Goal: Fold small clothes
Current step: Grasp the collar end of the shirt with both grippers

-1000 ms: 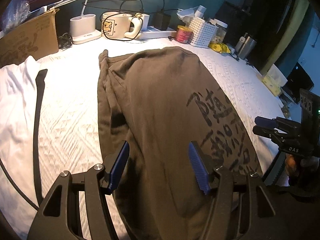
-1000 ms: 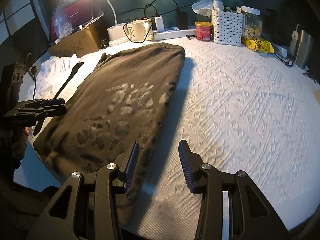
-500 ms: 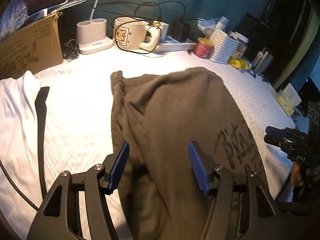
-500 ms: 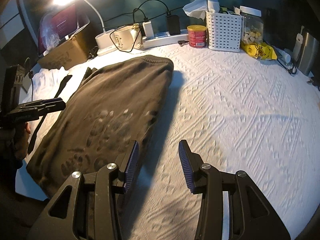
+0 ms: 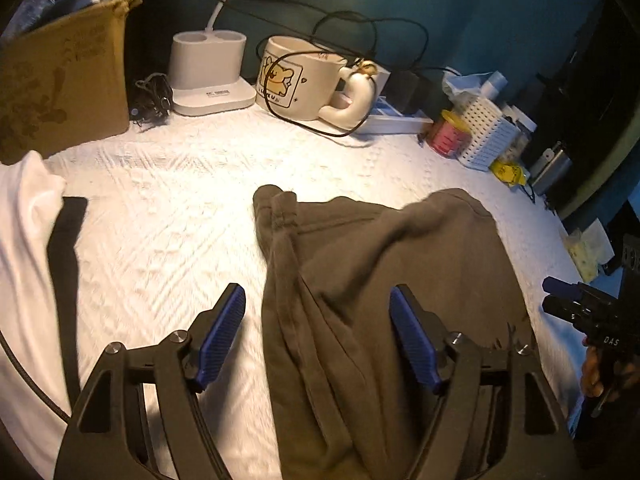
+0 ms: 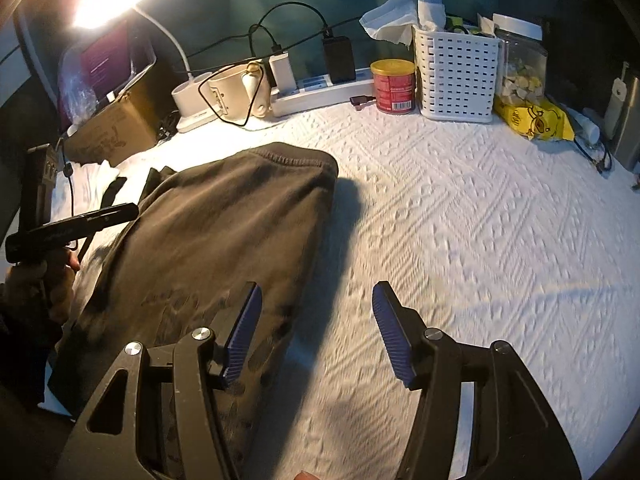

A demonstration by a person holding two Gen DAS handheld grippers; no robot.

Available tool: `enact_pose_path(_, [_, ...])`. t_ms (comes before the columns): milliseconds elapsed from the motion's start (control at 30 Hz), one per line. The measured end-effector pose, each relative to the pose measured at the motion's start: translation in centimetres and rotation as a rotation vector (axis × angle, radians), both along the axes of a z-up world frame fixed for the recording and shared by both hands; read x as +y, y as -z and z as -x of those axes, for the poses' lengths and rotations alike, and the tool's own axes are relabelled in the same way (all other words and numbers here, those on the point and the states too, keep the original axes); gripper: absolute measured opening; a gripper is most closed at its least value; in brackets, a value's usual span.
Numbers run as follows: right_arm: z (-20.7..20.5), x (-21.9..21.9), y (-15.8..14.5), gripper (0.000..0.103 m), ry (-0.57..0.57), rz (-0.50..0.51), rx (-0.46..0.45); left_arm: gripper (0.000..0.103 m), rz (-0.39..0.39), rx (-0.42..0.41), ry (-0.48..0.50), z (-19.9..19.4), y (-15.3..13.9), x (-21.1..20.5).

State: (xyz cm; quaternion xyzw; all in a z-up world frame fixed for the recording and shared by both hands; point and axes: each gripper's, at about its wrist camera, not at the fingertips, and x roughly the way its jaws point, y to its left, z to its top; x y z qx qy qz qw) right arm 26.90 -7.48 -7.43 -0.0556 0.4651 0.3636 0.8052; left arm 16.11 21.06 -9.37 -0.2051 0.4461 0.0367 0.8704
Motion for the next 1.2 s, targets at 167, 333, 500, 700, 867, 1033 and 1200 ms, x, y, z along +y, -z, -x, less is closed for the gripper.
enact_pose_path(167, [-1.3,0.8,0.5,0.061,0.000,0.003,0.015,0.075,-0.036,0.028,0.051,-1.6,0.8,-0.5])
enact_pose_path(333, [-2.5,1.4,1.2,0.061,-0.003,0.001,0.034,0.075,-0.012,0.021,0.130,-2.3,0.9,-1.4])
enact_pose_path(500, [-3.6,2.3,2.0,0.061,-0.015,-0.010,0.067,0.075,0.039,0.018,0.182,-2.9,0.8,-2.3])
enact_pose_path(700, [-4.5,3.9,2.7,0.061,-0.046,-0.051,0.116,0.075,0.057,0.027,0.265,-3.3,0.8,-4.5])
enact_pose_path(867, [-4.2,5.3,3.0,0.061,-0.090,-0.074,0.107,0.075,0.039,0.021,0.285,-3.5,0.9,-5.3])
enact_pose_path(1033, [-3.6,6.5,3.1,0.061,-0.126,-0.103,0.081,0.053,0.012,0.016,0.295,-3.5,1.0,-5.8])
enact_pose_path(1200, [-2.5,7.7,3.0,0.052,-0.166,-0.083,0.037,0.036,0.004,0.020,0.302,-3.7,1.1,-6.3])
